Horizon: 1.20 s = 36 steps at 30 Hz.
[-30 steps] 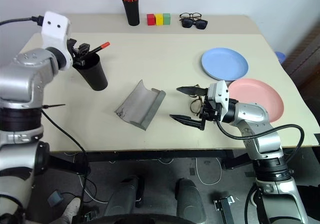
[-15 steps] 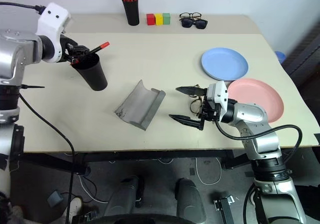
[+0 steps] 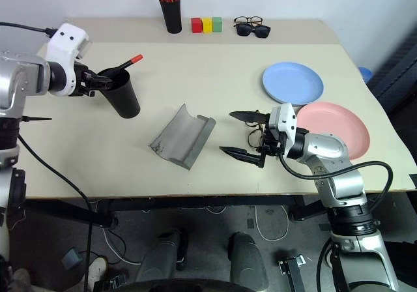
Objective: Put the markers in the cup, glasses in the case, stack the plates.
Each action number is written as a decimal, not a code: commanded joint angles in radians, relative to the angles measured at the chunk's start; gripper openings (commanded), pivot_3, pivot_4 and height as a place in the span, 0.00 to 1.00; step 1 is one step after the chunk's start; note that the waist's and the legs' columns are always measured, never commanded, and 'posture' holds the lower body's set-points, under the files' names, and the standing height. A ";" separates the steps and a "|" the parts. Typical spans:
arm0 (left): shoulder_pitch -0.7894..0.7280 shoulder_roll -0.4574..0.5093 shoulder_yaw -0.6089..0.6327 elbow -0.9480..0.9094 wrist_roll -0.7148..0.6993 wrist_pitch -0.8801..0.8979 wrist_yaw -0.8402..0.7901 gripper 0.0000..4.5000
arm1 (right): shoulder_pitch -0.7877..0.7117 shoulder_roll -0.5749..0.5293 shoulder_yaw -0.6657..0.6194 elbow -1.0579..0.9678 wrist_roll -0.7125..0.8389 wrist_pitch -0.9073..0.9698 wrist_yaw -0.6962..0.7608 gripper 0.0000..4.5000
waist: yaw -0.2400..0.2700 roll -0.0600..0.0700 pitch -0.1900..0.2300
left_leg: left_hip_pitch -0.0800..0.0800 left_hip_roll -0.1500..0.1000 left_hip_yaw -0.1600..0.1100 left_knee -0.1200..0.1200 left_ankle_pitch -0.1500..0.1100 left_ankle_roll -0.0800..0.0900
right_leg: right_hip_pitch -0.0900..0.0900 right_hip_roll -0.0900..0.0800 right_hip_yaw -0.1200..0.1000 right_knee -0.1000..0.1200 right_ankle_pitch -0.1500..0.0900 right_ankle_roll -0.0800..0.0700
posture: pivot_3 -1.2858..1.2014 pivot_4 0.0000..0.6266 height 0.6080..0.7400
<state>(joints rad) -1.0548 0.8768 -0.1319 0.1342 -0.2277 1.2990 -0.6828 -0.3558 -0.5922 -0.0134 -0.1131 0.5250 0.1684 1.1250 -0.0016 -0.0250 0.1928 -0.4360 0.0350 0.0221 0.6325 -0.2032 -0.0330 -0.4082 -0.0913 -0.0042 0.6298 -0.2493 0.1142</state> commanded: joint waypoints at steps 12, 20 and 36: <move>-0.010 -0.064 0.053 0.041 0.007 -0.039 0.060 0.46 | 0.015 0.000 -0.023 -0.004 0.007 -0.042 0.036 1.00 | -0.009 0.000 0.000 | 0.000 0.000 0.000 0.001 0.000 0.000 | 0.000 0.000 0.000 0.001 0.000 0.000 | 0.52 0.24 1.00; -0.021 -0.069 0.084 0.020 -0.026 -0.041 0.040 0.46 | 0.019 -0.005 -0.025 -0.030 0.011 -0.026 0.019 1.00 | -0.010 0.000 0.000 | 0.000 0.000 0.000 0.001 0.000 0.000 | 0.000 0.000 0.000 0.001 0.000 0.000 | 0.52 0.24 1.00; 0.234 -0.255 0.300 -0.492 -0.366 -0.057 0.003 0.46 | 0.123 -0.052 -0.058 -0.062 -0.005 -0.035 0.015 1.00 | -0.007 0.000 0.000 | 0.002 0.000 0.000 0.001 0.000 0.000 | 0.003 0.000 0.001 0.002 0.000 0.000 | 0.52 0.24 1.00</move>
<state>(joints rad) -0.8361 0.6351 0.1856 -0.3072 -0.5733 1.2423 -0.6949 -0.2484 -0.6177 -0.0313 -0.1285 0.5230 0.1524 1.1357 -0.0086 -0.0246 0.1925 -0.4337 0.0351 0.0218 0.6342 -0.2030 -0.0328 -0.4050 -0.0913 -0.0035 0.6315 -0.2491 0.1145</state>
